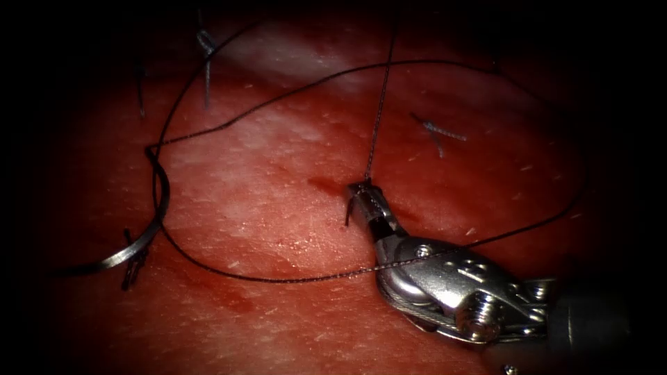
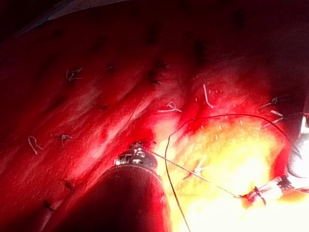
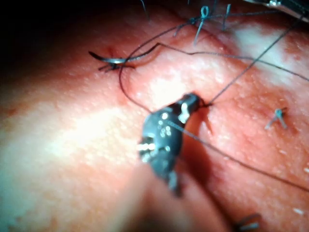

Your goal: Wound Closure

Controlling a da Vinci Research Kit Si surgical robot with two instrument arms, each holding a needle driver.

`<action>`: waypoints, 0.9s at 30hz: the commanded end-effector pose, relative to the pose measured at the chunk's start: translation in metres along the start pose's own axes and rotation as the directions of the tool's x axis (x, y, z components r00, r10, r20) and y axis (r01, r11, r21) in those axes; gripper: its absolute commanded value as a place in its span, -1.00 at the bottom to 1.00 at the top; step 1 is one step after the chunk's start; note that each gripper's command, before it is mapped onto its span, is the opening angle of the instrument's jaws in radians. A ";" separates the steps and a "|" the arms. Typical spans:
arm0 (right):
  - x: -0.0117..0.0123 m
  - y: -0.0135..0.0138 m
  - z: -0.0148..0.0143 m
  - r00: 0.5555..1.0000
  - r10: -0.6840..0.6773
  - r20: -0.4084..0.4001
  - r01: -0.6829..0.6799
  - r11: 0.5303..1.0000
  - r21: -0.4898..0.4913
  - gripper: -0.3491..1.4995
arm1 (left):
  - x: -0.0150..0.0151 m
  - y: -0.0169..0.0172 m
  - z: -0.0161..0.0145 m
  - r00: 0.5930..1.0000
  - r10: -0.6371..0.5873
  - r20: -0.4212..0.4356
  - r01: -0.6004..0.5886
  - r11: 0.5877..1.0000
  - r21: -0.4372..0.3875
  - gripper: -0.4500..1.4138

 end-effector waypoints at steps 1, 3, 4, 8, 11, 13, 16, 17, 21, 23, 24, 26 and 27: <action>-0.0008 -0.0013 -0.0008 1.000 -0.009 0.009 0.009 0.999 0.039 -1.00 | 0.0001 -0.0012 0.0009 1.000 0.027 0.006 -0.027 0.999 0.041 -1.00; -0.0010 -0.0017 -0.0013 1.000 -0.017 0.011 0.016 0.999 0.042 -1.00 | 0.0000 -0.0019 0.0011 0.999 0.044 0.001 -0.044 0.997 0.060 -1.00; -0.0010 -0.0018 -0.0015 1.000 -0.014 0.012 0.014 0.999 0.044 -1.00 | -0.0001 -0.0021 0.0011 0.999 0.043 0.003 -0.043 0.997 0.061 -1.00; -0.0010 -0.0021 -0.0021 0.999 -0.038 0.014 0.037 0.998 0.050 -1.00 | -0.0001 -0.0029 0.0012 0.998 0.059 0.006 -0.059 0.995 0.078 -1.00; -0.0010 -0.0019 -0.0024 0.998 -0.062 0.014 0.061 0.997 0.054 -1.00 | 0.0002 -0.0038 0.0011 0.998 0.068 -0.007 -0.067 0.992 0.104 -1.00; -0.0011 -0.0018 -0.0026 0.998 -0.064 0.015 0.063 0.996 0.056 -1.00 | 0.0005 -0.0048 0.0011 0.997 0.069 -0.016 -0.066 0.990 0.127 -1.00; -0.0012 -0.0020 -0.0029 0.998 -0.064 0.016 0.063 0.996 0.064 -1.00 | 0.0007 -0.0056 0.0012 0.997 0.074 -0.018 -0.070 0.988 0.138 -1.00; -0.0012 -0.0021 -0.0030 0.998 -0.064 0.016 0.063 0.996 0.064 -1.00 | 0.0008 -0.0058 0.0012 0.997 0.072 -0.019 -0.068 0.988 0.141 -1.00; -0.0015 -0.0025 -0.0032 0.997 -0.070 0.015 0.068 0.995 0.073 -1.00 | 0.0009 -0.0063 0.0017 0.998 0.065 -0.011 -0.062 0.986 0.154 -1.00; -0.0017 -0.0027 -0.0035 0.997 -0.071 0.013 0.070 0.995 0.076 -1.00 | 0.0009 -0.0063 0.0019 0.998 0.064 -0.009 -0.062 0.985 0.159 -1.00; -0.0019 -0.0028 -0.0036 0.997 -0.071 0.013 0.070 0.994 0.079 -1.00 | 0.0009 -0.0064 0.0020 0.998 0.064 -0.008 -0.062 0.985 0.160 -1.00; -0.0022 -0.0031 -0.0039 0.997 -0.072 0.012 0.071 0.994 0.085 -1.00 | 0.0008 -0.0066 0.0022 0.998 0.064 -0.008 -0.062 0.985 0.161 -1.00; -0.0023 -0.0032 -0.0040 0.997 -0.072 0.012 0.071 0.994 0.088 -1.00 | 0.0008 -0.0068 0.0022 0.998 0.064 -0.009 -0.061 0.985 0.160 -1.00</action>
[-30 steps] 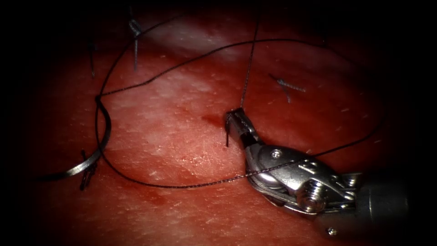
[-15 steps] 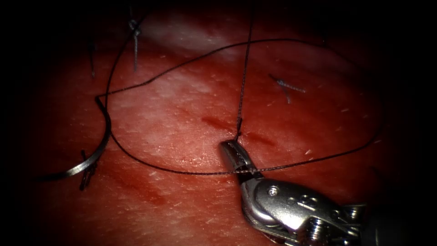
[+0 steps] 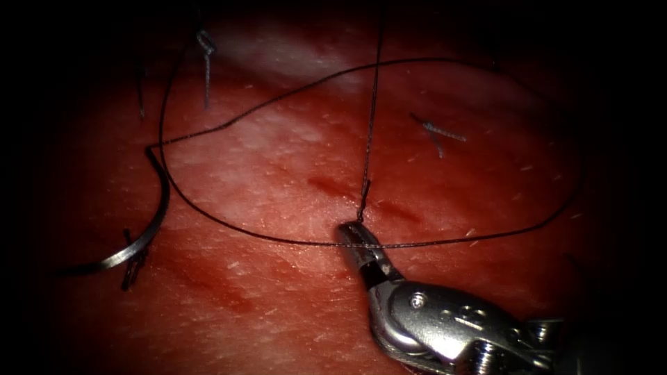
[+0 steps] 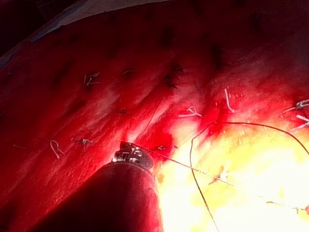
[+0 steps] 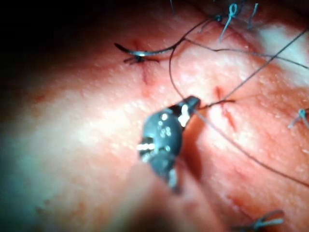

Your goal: Wound Closure

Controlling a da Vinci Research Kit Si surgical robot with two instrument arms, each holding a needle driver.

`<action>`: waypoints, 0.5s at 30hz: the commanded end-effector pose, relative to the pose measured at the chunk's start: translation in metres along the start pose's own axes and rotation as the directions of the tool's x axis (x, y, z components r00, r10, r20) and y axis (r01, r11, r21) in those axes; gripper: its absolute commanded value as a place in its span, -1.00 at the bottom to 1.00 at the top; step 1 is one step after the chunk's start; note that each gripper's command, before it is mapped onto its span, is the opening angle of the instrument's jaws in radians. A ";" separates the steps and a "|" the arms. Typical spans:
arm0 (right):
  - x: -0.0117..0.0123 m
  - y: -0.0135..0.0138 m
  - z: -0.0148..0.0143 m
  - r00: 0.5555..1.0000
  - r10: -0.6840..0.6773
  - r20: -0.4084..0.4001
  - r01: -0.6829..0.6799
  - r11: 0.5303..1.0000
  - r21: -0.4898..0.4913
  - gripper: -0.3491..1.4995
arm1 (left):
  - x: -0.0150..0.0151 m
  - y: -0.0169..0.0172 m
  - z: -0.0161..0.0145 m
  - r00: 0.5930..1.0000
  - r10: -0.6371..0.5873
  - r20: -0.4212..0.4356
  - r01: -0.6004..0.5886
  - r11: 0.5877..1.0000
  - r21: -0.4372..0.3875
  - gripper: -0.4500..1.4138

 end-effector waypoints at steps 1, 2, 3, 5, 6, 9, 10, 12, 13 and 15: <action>-0.0007 -0.0010 0.0000 1.000 0.000 0.000 0.000 1.000 0.005 -1.00 | 0.0002 -0.0003 0.0009 1.000 0.000 -0.001 0.000 1.000 0.002 -1.00; -0.0008 -0.0011 -0.0001 1.000 0.000 0.000 0.000 1.000 0.008 -1.00 | 0.0002 -0.0004 0.0009 1.000 -0.001 0.000 0.001 1.000 0.003 -1.00; -0.0008 -0.0013 -0.0003 1.000 0.000 0.003 0.000 1.000 0.009 -1.00 | 0.0002 -0.0007 0.0010 1.000 -0.002 0.002 0.002 1.000 0.004 -1.00; -0.0009 -0.0014 -0.0004 1.000 -0.001 0.006 0.001 1.000 0.010 -1.00 | 0.0002 -0.0008 0.0011 1.000 -0.002 0.004 0.002 1.000 0.006 -1.00; -0.0009 -0.0014 -0.0004 1.000 -0.001 0.006 0.001 1.000 0.013 -1.00 | 0.0001 -0.0009 0.0011 1.000 -0.003 0.004 0.003 1.000 0.006 -1.00; -0.0014 -0.0017 -0.0007 1.000 -0.006 0.016 0.006 1.000 0.016 -1.00 | 0.0001 -0.0012 0.0012 1.000 -0.004 0.007 0.004 1.000 0.009 -1.00; -0.0015 -0.0019 -0.0008 1.000 -0.006 0.016 0.006 1.000 0.017 -1.00 | 0.0001 -0.0012 0.0012 1.000 -0.004 0.008 0.004 1.000 0.009 -1.00; -0.0015 -0.0019 -0.0009 1.000 -0.006 0.016 0.006 1.000 0.019 -1.00 | 0.0001 -0.0013 0.0012 1.000 -0.005 0.009 0.005 1.000 0.010 -1.00; -0.0014 -0.0019 -0.0009 1.000 -0.006 0.016 0.006 1.000 0.019 -1.00 | 0.0001 -0.0012 0.0012 1.000 -0.005 0.009 0.005 1.000 0.011 -1.00; -0.0014 -0.0018 -0.0008 1.000 -0.011 0.017 0.010 0.999 0.034 -1.00 | 0.0000 -0.0006 0.0010 1.000 -0.004 0.005 0.004 1.000 0.007 -1.00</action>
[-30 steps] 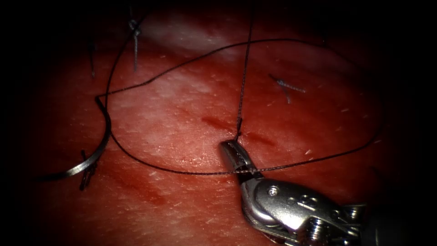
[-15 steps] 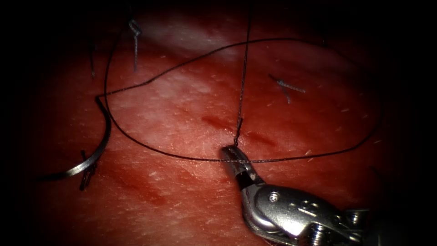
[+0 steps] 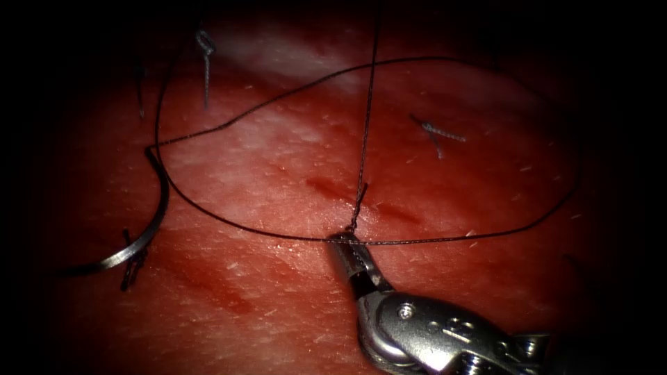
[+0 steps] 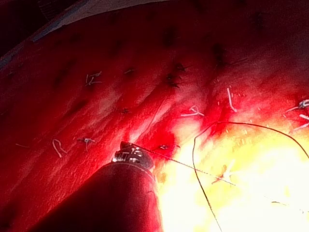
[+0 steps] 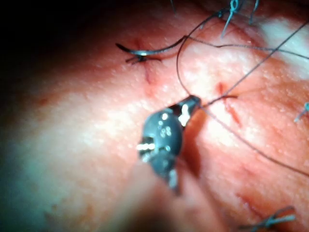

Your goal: Wound Closure

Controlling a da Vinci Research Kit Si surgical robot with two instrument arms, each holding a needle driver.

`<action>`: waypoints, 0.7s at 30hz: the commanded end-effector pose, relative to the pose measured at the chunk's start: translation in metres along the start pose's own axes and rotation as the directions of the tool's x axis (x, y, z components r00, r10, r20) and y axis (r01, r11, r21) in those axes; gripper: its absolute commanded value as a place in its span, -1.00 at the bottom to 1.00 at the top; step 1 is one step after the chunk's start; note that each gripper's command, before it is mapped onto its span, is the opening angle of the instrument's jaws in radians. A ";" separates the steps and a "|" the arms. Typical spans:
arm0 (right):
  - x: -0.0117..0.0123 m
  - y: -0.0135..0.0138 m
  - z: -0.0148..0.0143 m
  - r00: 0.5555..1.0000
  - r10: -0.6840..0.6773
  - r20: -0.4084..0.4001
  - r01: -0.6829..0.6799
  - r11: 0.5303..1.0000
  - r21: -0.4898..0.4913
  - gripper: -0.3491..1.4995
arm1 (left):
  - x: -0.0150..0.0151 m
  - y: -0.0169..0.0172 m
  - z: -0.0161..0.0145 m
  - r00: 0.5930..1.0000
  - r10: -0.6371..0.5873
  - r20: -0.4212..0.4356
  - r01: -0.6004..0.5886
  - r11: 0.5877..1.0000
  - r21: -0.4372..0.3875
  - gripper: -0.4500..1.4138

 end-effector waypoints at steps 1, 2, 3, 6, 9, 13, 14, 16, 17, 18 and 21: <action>-0.0004 -0.0004 0.0004 1.000 -0.005 0.001 0.005 1.000 0.006 -1.00 | 0.0003 0.0000 0.0008 1.000 0.001 -0.005 -0.001 1.000 0.002 -1.00; -0.0002 -0.0004 0.0004 0.999 -0.032 0.001 0.032 0.998 0.057 -1.00 | 0.0003 0.0006 0.0004 1.000 0.002 -0.006 -0.002 1.000 -0.009 -1.00; -0.0001 -0.0003 0.0003 0.999 -0.038 0.002 0.037 0.996 0.084 -1.00 | 0.0003 0.0012 0.0001 1.000 0.003 -0.001 -0.003 1.000 -0.025 -1.00; 0.0002 -0.0004 -0.0001 0.999 -0.040 0.008 0.039 0.994 0.103 0.44 | 0.0005 0.0028 -0.0009 1.000 0.005 0.002 -0.005 0.998 -0.066 -1.00; 0.0009 -0.0011 -0.0019 0.999 -0.044 0.015 0.041 0.987 0.155 0.84 | 0.0012 0.0050 -0.0027 1.000 -0.001 0.008 0.002 0.994 -0.107 -1.00; 0.0018 -0.0026 -0.0052 0.999 -0.043 0.026 0.037 0.981 0.188 0.87 | 0.0024 0.0075 -0.0056 1.000 -0.004 0.019 0.007 0.988 -0.151 -1.00; 0.0023 -0.0032 -0.0067 0.999 -0.041 0.032 0.034 0.979 0.201 0.87 | 0.0030 0.0086 -0.0072 1.000 -0.007 0.018 0.010 0.986 -0.165 -1.00; 0.0030 -0.0034 -0.0080 0.999 -0.039 0.038 0.030 0.976 0.213 0.86 | 0.0035 0.0098 -0.0090 1.000 -0.009 0.015 0.012 0.984 -0.177 -1.00; 0.0034 -0.0034 -0.0087 0.998 -0.038 0.041 0.028 0.975 0.219 0.82 | 0.0037 0.0103 -0.0098 1.000 -0.010 0.014 0.012 0.983 -0.182 -1.00; 0.0038 -0.0034 -0.0093 0.998 -0.036 0.042 0.025 0.974 0.223 0.78 | 0.0039 0.0108 -0.0107 1.000 -0.010 0.013 0.012 0.982 -0.188 -1.00; 0.0057 -0.0025 -0.0108 1.000 -0.016 0.024 0.010 0.971 0.237 0.64 | 0.0044 0.0126 -0.0136 1.000 -0.008 0.011 0.010 0.978 -0.210 -1.00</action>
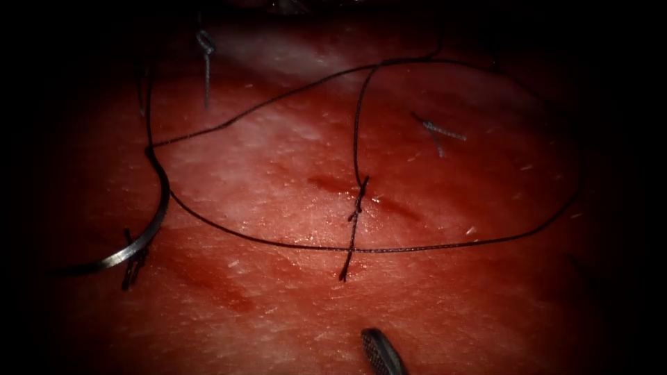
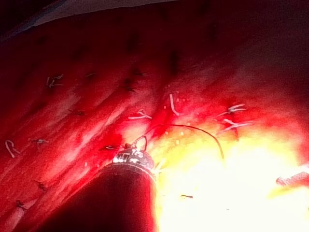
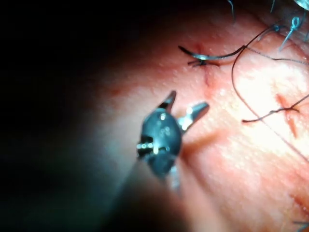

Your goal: Wound Closure

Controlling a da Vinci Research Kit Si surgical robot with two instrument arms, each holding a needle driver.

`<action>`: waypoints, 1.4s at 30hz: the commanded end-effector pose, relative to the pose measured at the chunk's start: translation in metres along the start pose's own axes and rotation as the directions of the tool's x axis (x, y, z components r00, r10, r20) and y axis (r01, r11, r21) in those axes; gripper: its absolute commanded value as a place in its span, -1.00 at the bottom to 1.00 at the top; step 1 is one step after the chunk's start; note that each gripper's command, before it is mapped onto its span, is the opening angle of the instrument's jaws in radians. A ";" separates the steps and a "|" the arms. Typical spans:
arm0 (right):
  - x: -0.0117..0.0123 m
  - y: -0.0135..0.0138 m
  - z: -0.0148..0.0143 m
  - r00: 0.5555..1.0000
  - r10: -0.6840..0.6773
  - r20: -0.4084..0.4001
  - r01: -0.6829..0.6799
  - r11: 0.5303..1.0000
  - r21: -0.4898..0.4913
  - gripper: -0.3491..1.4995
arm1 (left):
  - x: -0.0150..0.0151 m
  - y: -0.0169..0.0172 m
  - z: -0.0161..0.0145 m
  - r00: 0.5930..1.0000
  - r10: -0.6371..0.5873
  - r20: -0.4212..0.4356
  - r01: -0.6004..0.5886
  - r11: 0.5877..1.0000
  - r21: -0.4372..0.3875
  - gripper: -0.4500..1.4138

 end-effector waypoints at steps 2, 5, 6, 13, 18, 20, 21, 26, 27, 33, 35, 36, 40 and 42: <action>0.0024 0.0014 -0.0016 0.998 -0.037 -0.048 0.038 0.999 0.020 0.16 | 0.0005 0.0025 -0.0017 1.000 0.001 -0.009 -0.002 1.000 -0.013 -1.00; 0.0051 0.0046 -0.0023 0.989 -0.130 -0.066 0.132 0.991 0.036 -0.23 | 0.0004 0.0056 -0.0041 1.000 0.006 -0.014 -0.007 1.000 -0.026 -1.00; 0.0058 0.0056 -0.0024 0.982 -0.178 -0.068 0.181 0.983 0.044 -0.49 | 0.0003 0.0063 -0.0045 1.000 0.010 -0.015 -0.010 1.000 -0.027 -1.00; 0.0097 0.0118 -0.0002 0.933 -0.348 -0.094 0.353 0.935 0.039 -0.78 | -0.0007 0.0100 -0.0061 0.999 0.026 -0.031 -0.028 0.999 -0.046 -1.00; 0.0096 0.0136 0.0015 0.930 -0.363 -0.066 0.366 0.929 0.048 -1.00 | -0.0012 0.0106 -0.0059 0.999 0.017 -0.041 -0.019 0.998 -0.055 -1.00; 0.0088 0.0137 0.0021 0.925 -0.377 -0.046 0.379 0.924 0.054 -1.00 | -0.0012 0.0101 -0.0060 0.999 0.017 -0.043 -0.019 0.998 -0.059 -1.00; 0.0084 0.0137 0.0024 0.923 -0.382 -0.037 0.384 0.922 0.053 -1.00 | -0.0012 0.0099 -0.0060 0.999 0.016 -0.046 -0.019 0.998 -0.064 -1.00; 0.0052 0.0152 0.0074 0.910 -0.414 -0.019 0.412 0.902 0.129 -1.00 | -0.0008 0.0068 -0.0074 0.998 -0.009 -0.069 0.008 1.000 -0.011 -1.00; 0.0049 0.0154 0.0082 0.908 -0.419 -0.017 0.418 0.898 0.136 -1.00 | -0.0009 0.0066 -0.0076 0.997 -0.010 -0.071 0.010 1.000 -0.007 -1.00; 0.0036 0.0179 0.0133 0.919 -0.379 -0.112 0.395 0.880 0.264 -1.00 | -0.0018 0.0060 -0.0086 0.998 -0.006 -0.069 0.006 1.000 -0.002 -1.00; 0.0035 0.0182 0.0146 0.932 -0.316 -0.176 0.359 0.875 0.326 -1.00 | -0.0025 0.0053 -0.0087 0.998 -0.003 -0.067 0.003 1.000 0.002 -1.00; 0.0035 0.0180 0.0155 0.940 -0.288 -0.184 0.338 0.867 0.367 -1.00 | -0.0030 0.0048 -0.0086 0.997 -0.012 -0.071 0.013 1.000 0.007 -1.00; 0.0042 0.0170 0.0180 0.943 -0.269 -0.196 0.329 0.846 0.419 -1.00 | -0.0037 0.0053 -0.0081 0.997 -0.030 -0.071 0.031 0.999 0.018 -1.00; 0.0048 0.0166 0.0197 0.939 -0.276 -0.204 0.338 0.849 0.405 -1.00 | -0.0038 0.0066 -0.0080 0.995 -0.038 -0.089 0.039 0.999 0.004 -1.00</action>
